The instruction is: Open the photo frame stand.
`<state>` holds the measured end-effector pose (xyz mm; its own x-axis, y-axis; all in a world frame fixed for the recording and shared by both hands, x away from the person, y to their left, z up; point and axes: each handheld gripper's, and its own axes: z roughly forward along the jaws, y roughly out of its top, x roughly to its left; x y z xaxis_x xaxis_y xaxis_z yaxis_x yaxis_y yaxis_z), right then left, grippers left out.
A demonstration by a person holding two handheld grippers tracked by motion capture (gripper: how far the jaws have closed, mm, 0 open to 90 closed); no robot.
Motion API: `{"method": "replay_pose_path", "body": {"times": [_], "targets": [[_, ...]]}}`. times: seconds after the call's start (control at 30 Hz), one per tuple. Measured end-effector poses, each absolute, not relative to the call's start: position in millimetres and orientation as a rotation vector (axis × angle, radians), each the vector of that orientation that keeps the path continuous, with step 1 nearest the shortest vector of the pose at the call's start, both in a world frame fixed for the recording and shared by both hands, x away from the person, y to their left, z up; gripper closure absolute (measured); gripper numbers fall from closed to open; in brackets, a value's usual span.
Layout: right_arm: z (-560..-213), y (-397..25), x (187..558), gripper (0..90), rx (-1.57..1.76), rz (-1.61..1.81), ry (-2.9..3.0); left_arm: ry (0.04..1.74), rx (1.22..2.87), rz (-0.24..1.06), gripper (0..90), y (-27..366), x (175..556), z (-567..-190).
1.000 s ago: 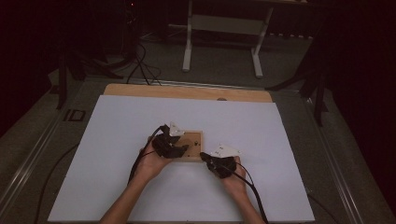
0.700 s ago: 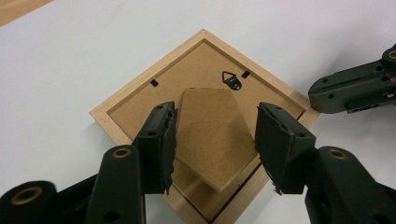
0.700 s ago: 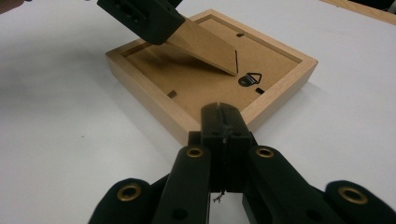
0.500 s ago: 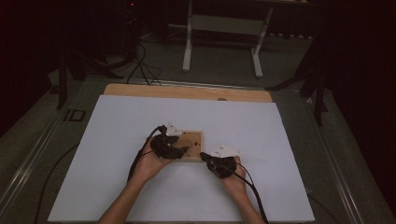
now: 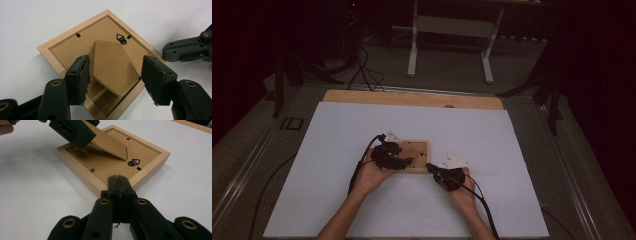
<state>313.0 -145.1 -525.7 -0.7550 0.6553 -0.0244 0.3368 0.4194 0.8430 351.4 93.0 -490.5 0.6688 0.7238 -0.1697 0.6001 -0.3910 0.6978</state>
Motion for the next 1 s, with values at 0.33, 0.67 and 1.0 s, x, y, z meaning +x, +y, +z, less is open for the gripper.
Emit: {"method": "replay_pose_path", "body": {"times": [0.33, 0.67, 1.0], "targets": [[-525, -144, 311, 90.0, 0.836, 1.259, 2.341, 1.083, 2.082, 0.088, 45.7, 99, 359, -494], [-525, -144, 312, 90.0, 0.835, 1.260, 2.342, 1.112, 2.062, 0.003, 46.4, 99, 363, -496], [-525, -144, 312, 90.0, 0.835, 1.260, 2.342, 1.130, 2.059, -0.018, 50.5, 101, 366, -495]]}}
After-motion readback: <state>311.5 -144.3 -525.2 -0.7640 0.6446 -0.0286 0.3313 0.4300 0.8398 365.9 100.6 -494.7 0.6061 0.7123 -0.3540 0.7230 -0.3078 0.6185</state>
